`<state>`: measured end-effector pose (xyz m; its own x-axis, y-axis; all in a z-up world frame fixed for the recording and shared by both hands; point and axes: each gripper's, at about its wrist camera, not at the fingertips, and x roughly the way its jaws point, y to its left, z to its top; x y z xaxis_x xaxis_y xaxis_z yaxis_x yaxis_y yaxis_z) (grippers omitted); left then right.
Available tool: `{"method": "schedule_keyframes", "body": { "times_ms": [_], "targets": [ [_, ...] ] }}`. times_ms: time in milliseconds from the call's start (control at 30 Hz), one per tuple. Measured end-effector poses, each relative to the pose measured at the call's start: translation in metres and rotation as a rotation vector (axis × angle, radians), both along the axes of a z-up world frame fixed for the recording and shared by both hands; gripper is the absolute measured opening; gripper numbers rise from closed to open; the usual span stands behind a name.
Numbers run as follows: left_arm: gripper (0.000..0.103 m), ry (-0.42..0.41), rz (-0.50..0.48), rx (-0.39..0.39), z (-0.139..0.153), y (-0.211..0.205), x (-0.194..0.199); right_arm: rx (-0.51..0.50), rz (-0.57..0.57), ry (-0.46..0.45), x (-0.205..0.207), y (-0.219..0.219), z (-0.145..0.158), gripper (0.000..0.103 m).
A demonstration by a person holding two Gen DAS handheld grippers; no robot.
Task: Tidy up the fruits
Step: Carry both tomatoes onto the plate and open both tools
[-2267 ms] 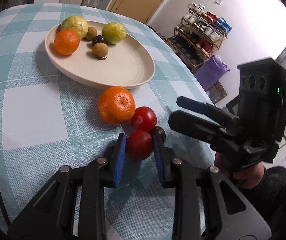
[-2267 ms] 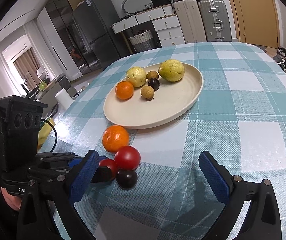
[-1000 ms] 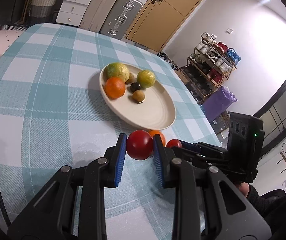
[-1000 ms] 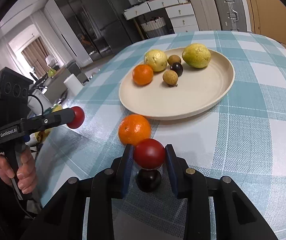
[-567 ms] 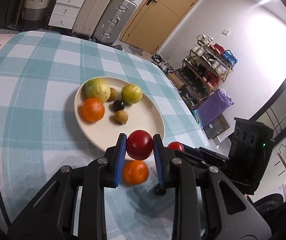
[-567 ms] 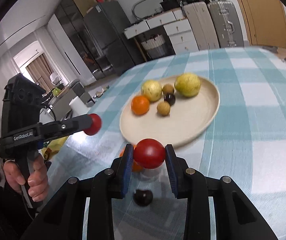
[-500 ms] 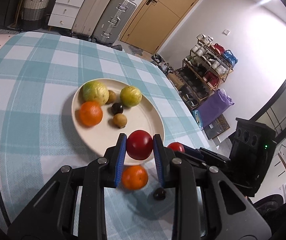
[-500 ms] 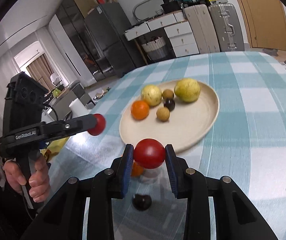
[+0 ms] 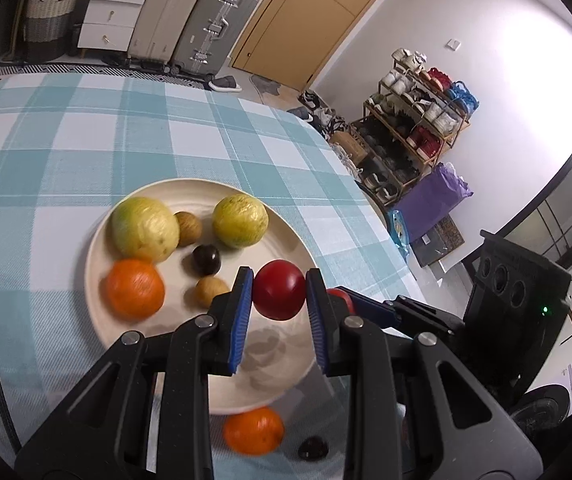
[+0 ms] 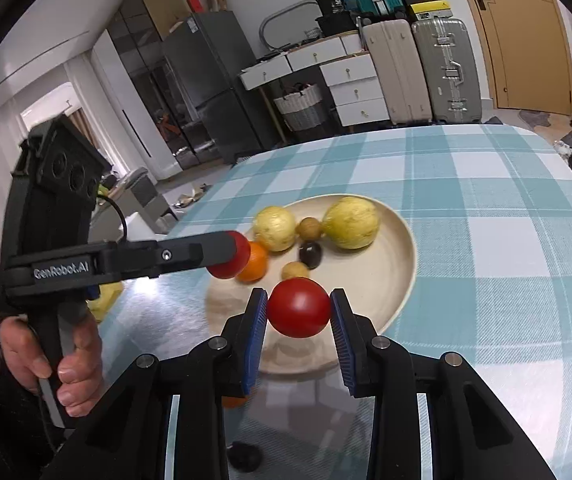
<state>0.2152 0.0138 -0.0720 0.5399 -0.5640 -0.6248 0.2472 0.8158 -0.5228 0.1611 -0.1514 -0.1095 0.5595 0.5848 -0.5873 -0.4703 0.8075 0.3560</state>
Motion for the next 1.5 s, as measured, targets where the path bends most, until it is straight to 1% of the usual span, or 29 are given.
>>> {"method": "schedule_keyframes", "body": {
  "times_ms": [133, 333, 533, 633, 800, 900, 933, 967, 1000, 1033, 1067, 1133, 1200, 1267, 1367, 1467, 1500],
  "targets": [
    [0.024, 0.030, -0.014, -0.002, -0.010, -0.011, 0.021, -0.042, -0.021, 0.002, 0.014, -0.002, -0.004, 0.033],
    [0.024, 0.068, -0.015, 0.004, -0.025, -0.020, 0.043, -0.086, -0.033, -0.018, 0.031, -0.006, -0.005, 0.033],
    [0.024, 0.090, -0.016, 0.019, -0.038, -0.022, 0.057, -0.137, -0.029, -0.015, 0.049, -0.004, -0.015, 0.033],
    [0.024, 0.100, -0.016, 0.017, -0.043, -0.022, 0.061, -0.139, -0.024, -0.008, 0.056, -0.003, -0.019, 0.033],
    [0.024, 0.095, 0.000, 0.012, -0.043, -0.021, 0.065, -0.147, -0.022, 0.002, 0.065, 0.000, -0.025, 0.033],
    [0.026, 0.081, 0.011, 0.049, -0.037, -0.022, 0.062, -0.143, -0.014, 0.001, 0.069, 0.004, -0.027, 0.034],
    [0.028, 0.078, 0.011, 0.050, -0.034, -0.021, 0.060, -0.142, -0.006, 0.002, 0.071, 0.006, -0.027, 0.043],
    [0.035, 0.071, 0.008, 0.037, -0.031, -0.020, 0.058, -0.139, 0.001, -0.001, 0.071, 0.007, -0.026, 0.051],
    [0.039, 0.064, 0.008, 0.032, -0.028, -0.019, 0.055, -0.133, 0.005, -0.011, 0.070, 0.008, -0.024, 0.063],
    [0.045, 0.052, 0.018, 0.037, -0.024, -0.017, 0.051, -0.124, 0.006, -0.032, 0.066, 0.007, -0.021, 0.067],
    [0.048, 0.041, 0.028, 0.040, -0.020, -0.015, 0.047, -0.121, 0.006, -0.050, 0.062, 0.007, -0.018, 0.067],
    [0.049, 0.027, 0.033, 0.035, -0.014, -0.011, 0.040, -0.121, -0.003, -0.085, 0.054, 0.004, -0.011, 0.078],
    [0.049, 0.015, 0.046, 0.043, -0.009, -0.008, 0.032, -0.111, -0.019, -0.100, 0.048, 0.000, -0.007, 0.080],
    [0.055, 0.007, 0.057, 0.052, -0.005, -0.005, 0.024, -0.106, -0.034, -0.103, 0.043, -0.004, -0.004, 0.080],
    [0.062, -0.011, 0.082, 0.077, 0.000, -0.001, 0.010, -0.109, -0.056, -0.101, 0.036, -0.009, 0.000, 0.080],
    [0.065, -0.023, 0.104, 0.095, 0.004, 0.004, -0.002, -0.106, -0.074, -0.098, 0.029, -0.013, 0.003, 0.082],
    [0.067, -0.025, 0.111, 0.101, 0.005, 0.006, -0.006, -0.106, -0.081, -0.097, 0.027, -0.014, 0.003, 0.084]
  ]
}}
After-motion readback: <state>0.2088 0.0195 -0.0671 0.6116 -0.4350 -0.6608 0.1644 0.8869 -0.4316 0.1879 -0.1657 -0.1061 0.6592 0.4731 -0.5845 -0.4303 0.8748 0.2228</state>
